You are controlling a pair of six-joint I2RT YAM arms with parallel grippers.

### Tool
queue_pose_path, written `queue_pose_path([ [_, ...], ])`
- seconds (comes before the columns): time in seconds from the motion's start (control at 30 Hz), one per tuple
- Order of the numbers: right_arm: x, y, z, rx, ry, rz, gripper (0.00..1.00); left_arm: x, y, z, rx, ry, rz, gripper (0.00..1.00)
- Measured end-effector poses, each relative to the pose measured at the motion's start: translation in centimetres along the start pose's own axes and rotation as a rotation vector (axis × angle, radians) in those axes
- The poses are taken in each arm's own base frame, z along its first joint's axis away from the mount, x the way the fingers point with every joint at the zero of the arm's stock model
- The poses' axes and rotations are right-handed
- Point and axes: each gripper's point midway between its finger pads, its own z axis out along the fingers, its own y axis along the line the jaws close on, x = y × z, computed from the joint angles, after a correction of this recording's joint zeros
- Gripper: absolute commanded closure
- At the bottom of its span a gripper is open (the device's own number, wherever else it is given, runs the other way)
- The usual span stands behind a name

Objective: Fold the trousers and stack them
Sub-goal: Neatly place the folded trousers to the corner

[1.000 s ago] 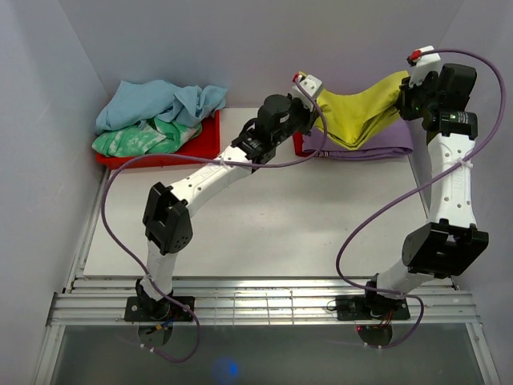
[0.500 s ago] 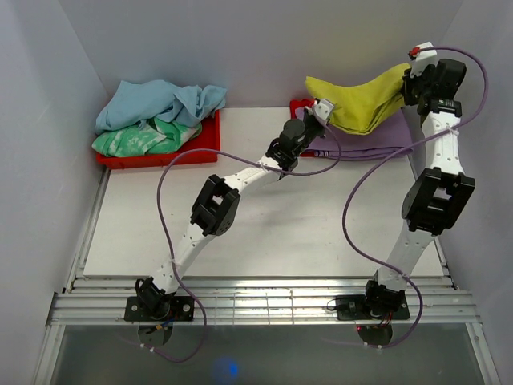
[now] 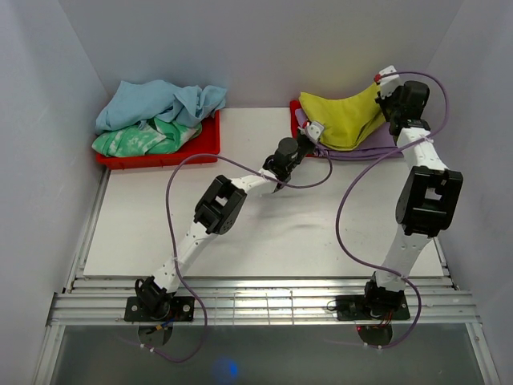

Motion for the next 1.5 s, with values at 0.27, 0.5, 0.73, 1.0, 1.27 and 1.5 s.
queue_pose_path([
  [0.27, 0.6, -0.4, 1.3, 0.148, 0.058, -0.159, 0.92, 2.1, -0.6, -0.5, 0.018, 0.027, 0.004, 0.99],
  [0.5, 6.1, -2.7, 2.3, 0.217, 0.170, -0.166, 0.81, 4.0, -1.2, -1.5, 0.035, 0.061, 0.008, 0.38],
  [0.73, 7.8, -6.2, -0.1, 0.290, 0.241, -0.167, 0.01, 5.8, -1.6, -4.3, 0.066, 0.171, -0.025, 0.02],
  [1.0, 6.3, -7.7, -6.2, 0.295, 0.273, -0.106, 0.10, -2.3, -1.2, -8.3, 0.117, 0.274, -0.139, 0.02],
  [1.27, 5.5, -6.3, -11.6, 0.117, 0.312, 0.028, 0.10, -13.0, 0.9, -12.1, 0.121, 0.423, -0.341, 0.02],
  [1.5, 2.8, -3.1, -19.6, -0.050, 0.291, 0.139, 0.10, -11.2, 6.5, -21.6, 0.121, 0.740, -0.452, 0.02],
])
